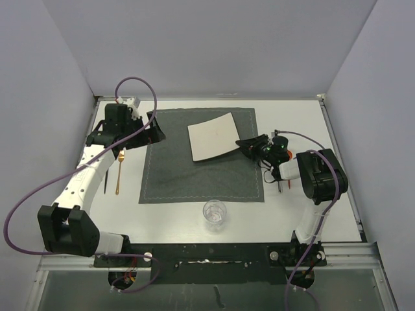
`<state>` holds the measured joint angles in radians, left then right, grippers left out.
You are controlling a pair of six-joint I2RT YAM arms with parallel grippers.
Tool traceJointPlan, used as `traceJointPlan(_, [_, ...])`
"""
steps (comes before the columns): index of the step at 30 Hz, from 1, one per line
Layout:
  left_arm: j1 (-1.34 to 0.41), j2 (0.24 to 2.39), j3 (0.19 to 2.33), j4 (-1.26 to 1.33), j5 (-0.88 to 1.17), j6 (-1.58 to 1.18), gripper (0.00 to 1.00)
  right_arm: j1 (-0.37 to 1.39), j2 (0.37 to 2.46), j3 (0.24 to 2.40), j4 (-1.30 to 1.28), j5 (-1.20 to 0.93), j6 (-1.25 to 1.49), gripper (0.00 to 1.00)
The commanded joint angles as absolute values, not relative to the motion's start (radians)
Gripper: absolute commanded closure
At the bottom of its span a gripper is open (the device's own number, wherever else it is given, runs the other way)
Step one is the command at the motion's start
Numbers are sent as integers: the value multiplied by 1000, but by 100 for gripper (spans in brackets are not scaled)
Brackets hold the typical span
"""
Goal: Set the dinner table for one person
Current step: Place the plate on the napkin.
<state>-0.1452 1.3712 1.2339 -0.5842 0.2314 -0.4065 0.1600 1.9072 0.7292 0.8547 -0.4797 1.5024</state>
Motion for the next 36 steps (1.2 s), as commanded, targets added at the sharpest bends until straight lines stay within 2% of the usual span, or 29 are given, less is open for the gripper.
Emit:
traceJointPlan(1, [-143,1321,1237,-549,232,-391,2,172,1793,796,1077,-479,1529,100])
traceJointPlan(26, [-142,1344,1230,-534,249,-385,2,192,1824,793,1190,-406,1604,100])
traceJointPlan(36, [-142,1347,1212,-526,259,-383,2,249,1891,785,1280,-334,1621,100])
